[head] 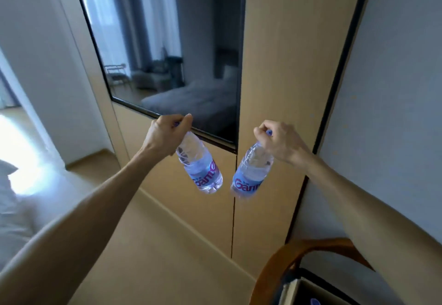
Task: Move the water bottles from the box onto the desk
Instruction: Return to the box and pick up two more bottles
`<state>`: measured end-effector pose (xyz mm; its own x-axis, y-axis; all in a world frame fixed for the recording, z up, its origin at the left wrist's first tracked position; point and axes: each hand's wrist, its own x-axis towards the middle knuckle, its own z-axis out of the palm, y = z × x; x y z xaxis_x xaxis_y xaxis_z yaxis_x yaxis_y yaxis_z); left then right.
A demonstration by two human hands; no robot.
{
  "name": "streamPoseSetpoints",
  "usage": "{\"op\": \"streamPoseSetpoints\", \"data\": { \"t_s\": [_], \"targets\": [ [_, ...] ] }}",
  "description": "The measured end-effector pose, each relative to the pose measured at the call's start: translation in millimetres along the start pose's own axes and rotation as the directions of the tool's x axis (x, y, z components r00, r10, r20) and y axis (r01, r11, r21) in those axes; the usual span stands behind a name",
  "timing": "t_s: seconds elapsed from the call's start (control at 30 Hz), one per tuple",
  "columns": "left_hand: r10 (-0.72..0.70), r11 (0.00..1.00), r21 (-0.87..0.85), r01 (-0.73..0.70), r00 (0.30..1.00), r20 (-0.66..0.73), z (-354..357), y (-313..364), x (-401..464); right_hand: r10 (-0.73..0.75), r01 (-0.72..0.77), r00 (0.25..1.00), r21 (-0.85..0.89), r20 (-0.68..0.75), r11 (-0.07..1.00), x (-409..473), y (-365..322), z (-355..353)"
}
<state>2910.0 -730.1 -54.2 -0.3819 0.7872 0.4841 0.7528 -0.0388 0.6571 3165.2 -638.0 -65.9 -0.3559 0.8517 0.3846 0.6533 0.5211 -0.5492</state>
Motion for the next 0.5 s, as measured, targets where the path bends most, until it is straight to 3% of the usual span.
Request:
{"op": "streamPoseSetpoints", "data": {
  "t_s": [0.33,0.5],
  "targets": [
    [-0.064,0.980,0.178,0.091,0.986,-0.151,-181.0,-112.3,94.7,-0.242,0.241,0.970,0.135,-0.007,0.961,161.2,-188.0,123.9],
    [-0.057,0.955,0.259,0.141,0.950,-0.306,-240.5,-176.4,144.8,-0.319,0.323,0.946,0.210,-0.053,0.923,235.9,-257.5,196.4]
  ]
}}
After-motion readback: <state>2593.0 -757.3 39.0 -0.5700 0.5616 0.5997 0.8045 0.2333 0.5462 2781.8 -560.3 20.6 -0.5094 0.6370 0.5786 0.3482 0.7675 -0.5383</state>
